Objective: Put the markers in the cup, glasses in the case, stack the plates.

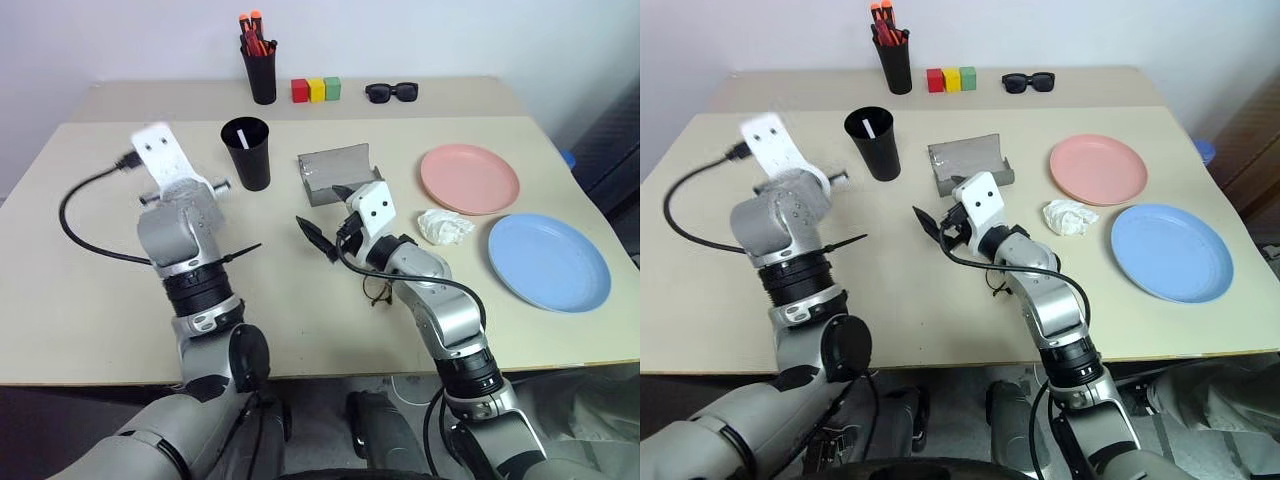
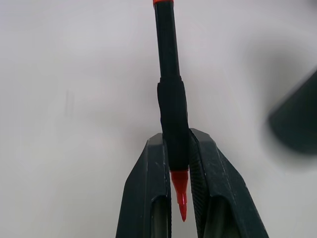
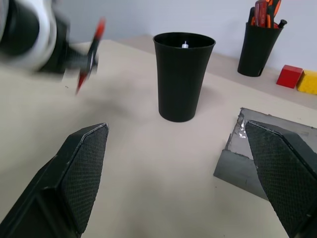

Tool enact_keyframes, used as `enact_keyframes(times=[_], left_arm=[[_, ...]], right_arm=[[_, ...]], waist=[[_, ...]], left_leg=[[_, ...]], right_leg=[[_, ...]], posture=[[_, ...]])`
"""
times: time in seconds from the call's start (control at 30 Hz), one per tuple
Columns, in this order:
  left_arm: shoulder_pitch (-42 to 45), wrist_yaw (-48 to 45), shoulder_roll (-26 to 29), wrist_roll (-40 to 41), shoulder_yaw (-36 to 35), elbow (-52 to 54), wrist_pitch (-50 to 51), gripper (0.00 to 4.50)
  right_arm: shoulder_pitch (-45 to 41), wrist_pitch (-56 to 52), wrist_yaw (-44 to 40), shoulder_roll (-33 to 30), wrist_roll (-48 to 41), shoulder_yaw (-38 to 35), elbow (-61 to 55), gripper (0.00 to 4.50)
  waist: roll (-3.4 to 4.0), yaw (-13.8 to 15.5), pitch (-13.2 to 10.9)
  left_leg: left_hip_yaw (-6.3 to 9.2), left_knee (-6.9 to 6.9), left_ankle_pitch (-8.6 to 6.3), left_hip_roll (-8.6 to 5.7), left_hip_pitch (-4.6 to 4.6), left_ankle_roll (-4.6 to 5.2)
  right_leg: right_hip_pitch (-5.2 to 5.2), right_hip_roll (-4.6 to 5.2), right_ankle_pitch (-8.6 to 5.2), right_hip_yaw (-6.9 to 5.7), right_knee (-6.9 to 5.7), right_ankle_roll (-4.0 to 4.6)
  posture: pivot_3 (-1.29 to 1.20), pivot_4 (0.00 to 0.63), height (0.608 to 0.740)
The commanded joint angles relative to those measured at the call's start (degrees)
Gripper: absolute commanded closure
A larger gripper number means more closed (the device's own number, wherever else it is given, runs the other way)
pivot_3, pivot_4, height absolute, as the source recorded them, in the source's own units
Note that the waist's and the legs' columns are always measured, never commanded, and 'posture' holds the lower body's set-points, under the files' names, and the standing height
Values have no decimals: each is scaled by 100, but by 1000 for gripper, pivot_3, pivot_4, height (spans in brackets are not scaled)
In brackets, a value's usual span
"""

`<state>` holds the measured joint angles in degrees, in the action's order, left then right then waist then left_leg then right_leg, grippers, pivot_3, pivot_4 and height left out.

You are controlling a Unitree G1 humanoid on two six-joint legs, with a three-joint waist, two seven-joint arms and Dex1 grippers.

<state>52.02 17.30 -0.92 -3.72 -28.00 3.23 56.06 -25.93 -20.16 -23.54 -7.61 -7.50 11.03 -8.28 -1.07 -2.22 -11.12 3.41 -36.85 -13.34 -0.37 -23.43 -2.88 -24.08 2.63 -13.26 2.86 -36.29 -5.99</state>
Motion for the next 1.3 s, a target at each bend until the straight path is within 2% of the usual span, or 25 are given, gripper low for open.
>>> enact_keyframes(times=[0.03,0.2,0.4,0.67,0.93,0.97,1.07,1.3], left_arm=[[-111,-1153,334,393,807,-1,-1731,4476],[-76,-1500,708,151,1491,-1262,-3834,4476],[317,-1448,811,236,1681,-3065,-5487,4476],[580,-1393,850,256,1827,-4363,-6339,4476],[658,-1295,821,351,1832,-4790,-6388,4476],[655,-1258,813,348,1831,-4803,-6383,3544],[635,-1119,802,315,1842,-4790,-6372,2182],[575,-1007,799,332,1856,-4712,-6337,2182]], right_arm=[[-354,363,385,149,115,-286,85,0],[-605,642,642,214,198,-446,451,0],[-587,743,640,188,215,-413,493,0],[-392,659,724,200,243,-396,239,0],[-373,620,739,177,240,-401,180,0],[-380,619,736,175,238,-401,186,0],[-403,617,728,185,231,-393,207,0],[-410,617,712,212,224,-370,231,0]], waist=[[0,26,0],[1,128,1],[1,136,1],[1,128,1],[1,124,1],[1,124,1],[1,124,1],[1,125,1]], left_leg=[[-1,0,0,0,-1,0],[-5,-3,1,-1,-1,1],[-7,-4,1,-1,-3,4],[-7,-3,-1,-1,-4,8],[-6,-3,-1,-1,-4,8],[-6,-3,-1,0,-4,8],[-6,-3,-1,0,-4,8],[-6,-3,-1,0,-4,8]], right_leg=[[0,1,0,0,1,1],[1,1,2,1,8,3],[0,0,2,0,8,3],[0,-1,2,0,7,2],[0,-2,2,0,7,2],[0,-2,2,0,7,1],[0,-2,2,0,7,2],[0,-2,3,0,7,1]], posture=[[0,150,740],[0,150,740],[0,150,740],[0,150,740],[0,150,740],[0,150,740],[0,150,740],[0,150,740]])
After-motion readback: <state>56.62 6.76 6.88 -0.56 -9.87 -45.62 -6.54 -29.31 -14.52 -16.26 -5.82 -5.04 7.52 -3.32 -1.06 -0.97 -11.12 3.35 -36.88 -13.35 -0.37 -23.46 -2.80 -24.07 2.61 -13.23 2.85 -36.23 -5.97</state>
